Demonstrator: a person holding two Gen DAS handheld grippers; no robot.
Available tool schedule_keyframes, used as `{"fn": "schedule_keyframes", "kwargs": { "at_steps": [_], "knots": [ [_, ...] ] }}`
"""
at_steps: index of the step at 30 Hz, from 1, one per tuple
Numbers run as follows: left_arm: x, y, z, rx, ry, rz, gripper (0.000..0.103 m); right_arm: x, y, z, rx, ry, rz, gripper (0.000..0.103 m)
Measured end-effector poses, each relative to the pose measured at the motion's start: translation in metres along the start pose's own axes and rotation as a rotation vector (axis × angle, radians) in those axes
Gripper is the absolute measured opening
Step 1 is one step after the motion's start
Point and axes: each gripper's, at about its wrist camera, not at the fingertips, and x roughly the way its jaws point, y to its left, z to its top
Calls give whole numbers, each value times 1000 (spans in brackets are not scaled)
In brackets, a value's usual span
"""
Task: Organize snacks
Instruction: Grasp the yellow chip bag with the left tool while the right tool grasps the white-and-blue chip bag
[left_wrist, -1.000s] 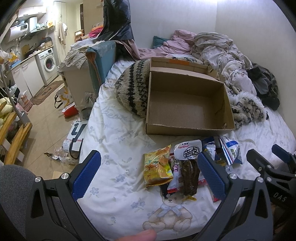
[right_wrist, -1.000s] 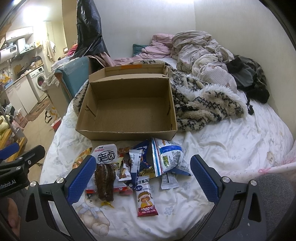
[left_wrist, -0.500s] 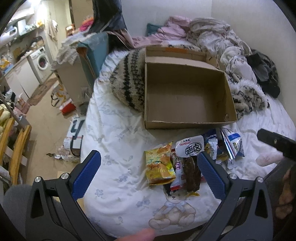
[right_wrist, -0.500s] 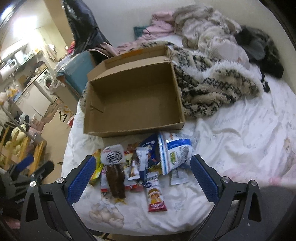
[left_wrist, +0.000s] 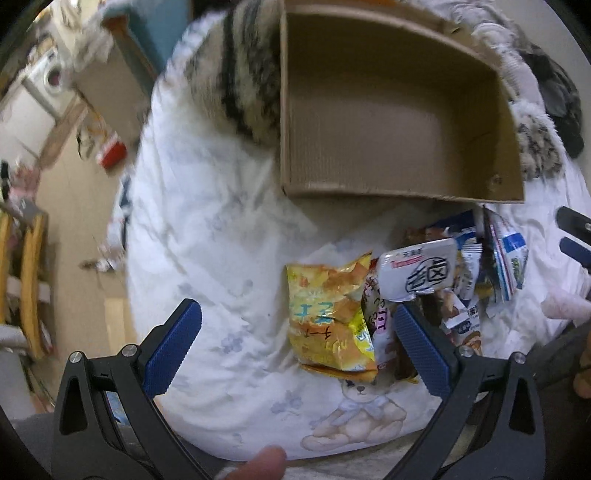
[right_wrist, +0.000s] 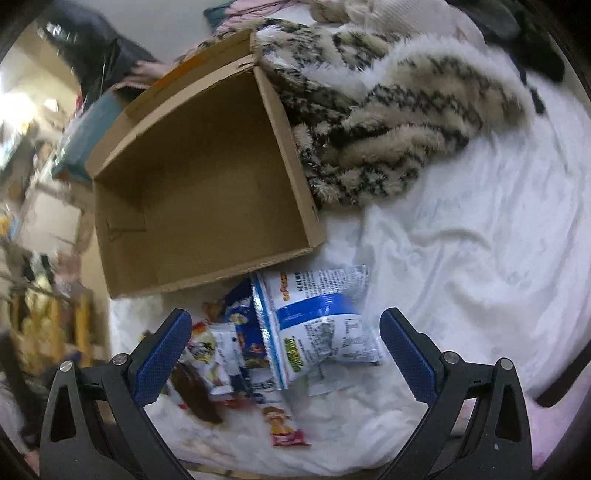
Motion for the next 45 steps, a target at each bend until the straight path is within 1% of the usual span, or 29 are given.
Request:
{"fn": "schedule_keyframes", "kwargs": {
  "at_steps": [2, 4, 6, 8, 9, 14, 15, 16, 17, 18, 20, 24, 27, 29, 31, 35, 37, 39, 41, 42, 43, 44, 45],
  "knots": [
    [16, 1, 0, -16, 38, -7, 101, 0, 0, 1, -4, -8, -8, 103],
    [31, 1, -1, -20, 84, -19, 92, 3, 0, 2, -12, -2, -18, 103],
    [43, 0, -1, -22, 119, -40, 92, 7, 1, 1, -19, 15, -22, 103],
    [54, -2, -2, -17, 147, -53, 88, 10, 2, 1, -25, 24, -26, 103],
    [59, -3, -3, -15, 163, -51, 83, 12, 2, 1, -27, 28, -27, 103],
    [78, -1, -2, -37, 181, -78, 73, 18, 1, 3, -23, 40, -28, 103],
    [80, 0, -2, -48, 185, -95, 68, 19, 0, 3, -23, 42, -28, 103],
    [84, 1, -3, -60, 194, -114, 61, 19, 0, 3, -19, 44, -27, 103],
    [90, 2, -4, -68, 216, -120, 60, 21, 0, 3, -16, 45, -27, 103],
    [94, 4, -6, -73, 219, -115, 60, 22, 0, 3, -14, 47, -27, 103],
    [99, 3, -7, -68, 223, -111, 54, 23, 0, 3, -12, 51, -31, 103],
    [100, -4, -6, -58, 216, -112, 43, 25, -1, 4, -4, 56, -31, 103],
    [89, 3, -11, -88, 199, -109, 42, 27, -6, 3, 25, 69, 6, 103],
    [77, 9, -12, -110, 160, -70, 42, 30, -8, 2, 33, 87, 7, 103],
    [68, 11, -13, -121, 127, -66, 42, 37, -9, 2, 26, 113, -21, 103],
    [56, 8, -13, -112, 60, -45, 42, 57, -9, 4, 16, 176, -77, 103],
    [49, 6, -10, -117, 45, -53, 42, 70, -7, 5, -4, 210, -118, 103],
    [40, 7, -7, -115, 35, -56, 42, 84, -4, 4, -29, 250, -134, 103],
    [30, 11, -5, -112, 24, -51, 42, 92, -4, 5, -33, 266, -141, 103],
    [26, 10, -3, -117, 24, -54, 42, 96, -7, 6, -16, 281, -126, 99],
    [26, 12, -3, -123, 24, -59, 42, 99, -10, 6, 2, 294, -122, 90],
    [27, 16, -2, -127, 24, -63, 42, 102, -14, 6, 20, 309, -129, 88],
    [29, 15, -3, -129, 21, -63, 42, 103, -18, 6, 24, 307, -141, 78]
  ]
}}
